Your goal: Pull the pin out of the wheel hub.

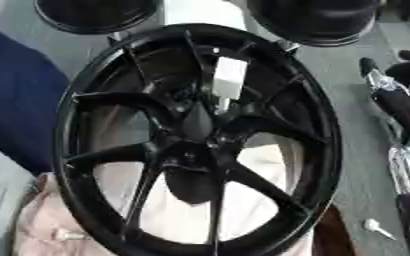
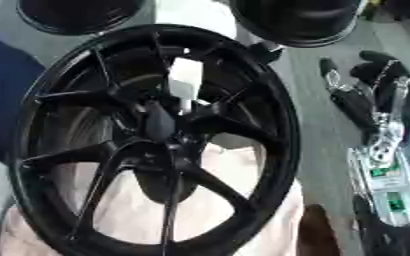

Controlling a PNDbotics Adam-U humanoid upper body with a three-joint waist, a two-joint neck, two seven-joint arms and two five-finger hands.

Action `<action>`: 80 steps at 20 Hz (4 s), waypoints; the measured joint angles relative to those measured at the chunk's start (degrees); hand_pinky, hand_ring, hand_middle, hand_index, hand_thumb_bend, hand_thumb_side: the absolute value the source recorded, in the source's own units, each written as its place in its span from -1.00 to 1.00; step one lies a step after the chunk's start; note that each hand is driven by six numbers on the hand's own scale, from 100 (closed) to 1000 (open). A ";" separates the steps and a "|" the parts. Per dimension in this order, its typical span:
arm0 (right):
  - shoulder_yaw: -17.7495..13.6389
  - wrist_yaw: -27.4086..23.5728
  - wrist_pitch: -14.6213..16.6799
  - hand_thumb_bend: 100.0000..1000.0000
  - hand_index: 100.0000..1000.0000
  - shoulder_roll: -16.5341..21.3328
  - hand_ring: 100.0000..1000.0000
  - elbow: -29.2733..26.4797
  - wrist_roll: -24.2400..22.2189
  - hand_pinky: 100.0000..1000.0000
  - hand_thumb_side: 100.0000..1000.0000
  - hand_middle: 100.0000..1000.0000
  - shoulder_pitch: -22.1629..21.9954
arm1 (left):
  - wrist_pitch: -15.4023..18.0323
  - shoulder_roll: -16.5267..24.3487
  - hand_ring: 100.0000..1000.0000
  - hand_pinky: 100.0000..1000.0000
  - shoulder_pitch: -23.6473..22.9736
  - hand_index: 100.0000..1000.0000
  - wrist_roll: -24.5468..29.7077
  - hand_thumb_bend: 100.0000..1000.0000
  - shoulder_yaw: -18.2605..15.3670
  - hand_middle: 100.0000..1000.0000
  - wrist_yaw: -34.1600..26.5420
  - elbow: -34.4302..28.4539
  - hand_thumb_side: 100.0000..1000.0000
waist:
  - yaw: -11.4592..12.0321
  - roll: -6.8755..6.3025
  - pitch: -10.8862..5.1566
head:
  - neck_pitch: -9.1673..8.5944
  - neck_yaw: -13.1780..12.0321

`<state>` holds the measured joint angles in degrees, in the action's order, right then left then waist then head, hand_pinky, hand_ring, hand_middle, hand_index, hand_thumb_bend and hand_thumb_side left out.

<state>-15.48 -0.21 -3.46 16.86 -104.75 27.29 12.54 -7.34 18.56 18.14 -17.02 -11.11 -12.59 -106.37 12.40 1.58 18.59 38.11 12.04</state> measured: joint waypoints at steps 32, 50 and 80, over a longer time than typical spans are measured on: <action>11.49 1.61 7.34 0.11 0.34 36.54 0.36 -8.80 -20.23 0.65 -0.82 0.05 -2.67 | -0.01 5.55 0.09 0.37 -0.04 0.25 -0.01 -0.90 -0.40 -0.18 0.71 0.01 0.38 | -0.37 2.55 1.73 | -2.04 -2.87; 19.87 -0.47 10.96 0.13 0.38 59.46 0.42 -9.17 -36.54 0.65 -0.76 0.13 11.18 | -0.65 5.69 0.09 0.38 0.52 0.25 0.71 -0.91 -0.34 -0.19 0.78 0.03 0.40 | 1.65 2.99 2.64 | -3.22 -0.31; 33.37 -6.08 -2.84 0.18 0.45 53.32 0.46 -9.21 -53.58 0.63 -0.72 0.19 32.36 | -1.36 6.74 0.09 0.38 0.44 0.25 1.63 -0.91 0.03 -0.19 1.04 0.37 0.40 | 2.94 5.02 1.34 | -2.91 1.17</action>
<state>17.89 -6.28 -6.29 70.17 -113.96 -26.29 44.90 -8.70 25.30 18.58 -15.39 -11.08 -11.55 -106.00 15.34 6.60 19.92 35.20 13.20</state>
